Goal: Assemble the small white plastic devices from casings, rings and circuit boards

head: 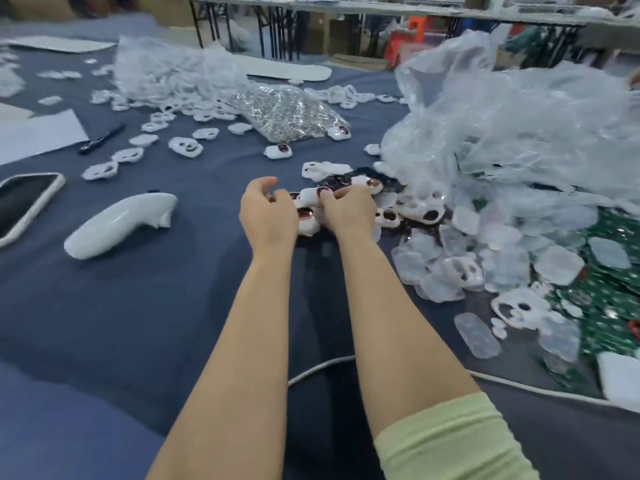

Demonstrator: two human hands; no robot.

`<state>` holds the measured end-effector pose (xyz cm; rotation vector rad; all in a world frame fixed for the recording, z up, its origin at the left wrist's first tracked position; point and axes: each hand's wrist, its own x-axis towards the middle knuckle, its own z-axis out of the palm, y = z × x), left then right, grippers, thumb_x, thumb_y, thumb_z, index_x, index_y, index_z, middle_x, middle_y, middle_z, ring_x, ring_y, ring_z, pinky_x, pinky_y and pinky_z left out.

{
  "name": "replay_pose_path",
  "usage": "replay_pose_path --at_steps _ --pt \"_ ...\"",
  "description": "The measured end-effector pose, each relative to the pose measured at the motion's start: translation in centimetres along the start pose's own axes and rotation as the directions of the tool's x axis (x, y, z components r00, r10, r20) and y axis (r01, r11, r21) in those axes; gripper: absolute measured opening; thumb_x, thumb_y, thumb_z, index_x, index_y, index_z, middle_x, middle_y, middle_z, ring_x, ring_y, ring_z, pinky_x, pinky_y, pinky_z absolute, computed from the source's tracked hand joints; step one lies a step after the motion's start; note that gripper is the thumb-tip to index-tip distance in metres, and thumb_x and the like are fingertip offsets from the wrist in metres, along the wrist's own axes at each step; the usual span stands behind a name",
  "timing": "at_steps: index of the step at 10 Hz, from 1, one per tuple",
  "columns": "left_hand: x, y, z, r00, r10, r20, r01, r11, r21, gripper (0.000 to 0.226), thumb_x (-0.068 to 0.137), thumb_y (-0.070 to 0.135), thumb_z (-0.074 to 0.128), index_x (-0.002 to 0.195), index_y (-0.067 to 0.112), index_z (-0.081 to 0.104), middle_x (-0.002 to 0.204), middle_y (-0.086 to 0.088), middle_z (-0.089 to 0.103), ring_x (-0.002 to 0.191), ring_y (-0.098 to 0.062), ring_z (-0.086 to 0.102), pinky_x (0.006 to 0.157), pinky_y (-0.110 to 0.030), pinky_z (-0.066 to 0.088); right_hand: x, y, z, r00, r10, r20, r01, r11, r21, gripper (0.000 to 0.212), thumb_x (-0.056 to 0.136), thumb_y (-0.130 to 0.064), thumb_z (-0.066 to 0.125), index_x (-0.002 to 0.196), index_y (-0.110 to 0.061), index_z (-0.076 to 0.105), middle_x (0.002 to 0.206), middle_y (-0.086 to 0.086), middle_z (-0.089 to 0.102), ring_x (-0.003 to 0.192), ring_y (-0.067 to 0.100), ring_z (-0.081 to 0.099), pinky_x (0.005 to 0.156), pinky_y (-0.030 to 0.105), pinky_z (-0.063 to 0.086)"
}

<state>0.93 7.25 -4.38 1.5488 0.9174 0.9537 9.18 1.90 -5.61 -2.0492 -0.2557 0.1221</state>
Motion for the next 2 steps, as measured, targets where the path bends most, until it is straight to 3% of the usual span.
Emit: replay_pose_path --at_steps 1,2 --pt "0.13 -0.15 0.5 0.999 0.032 0.004 -0.032 0.999 0.01 0.033 0.091 0.007 0.045 0.12 0.011 0.061 0.119 -0.002 0.061 0.108 -0.013 0.055 0.089 -0.016 0.04 0.34 0.01 0.61 1.0 -0.015 0.007 0.015 0.996 -0.087 0.034 0.091 -0.03 0.058 0.109 -0.003 0.066 0.112 0.014 0.068 0.11 0.03 0.058 0.089 0.03 0.042" --pt "0.06 0.25 1.17 0.998 0.068 0.015 -0.068 0.997 0.045 0.03 0.092 0.007 0.045 0.118 0.01 0.061 0.121 -0.003 0.06 0.096 -0.006 0.049 0.071 0.0 0.031 0.2 -0.15 0.18 0.999 -0.035 0.003 0.035 0.997 -0.071 0.028 0.09 -0.024 0.057 0.103 -0.002 0.067 0.105 0.014 0.069 0.105 0.03 0.06 0.085 0.031 0.043"
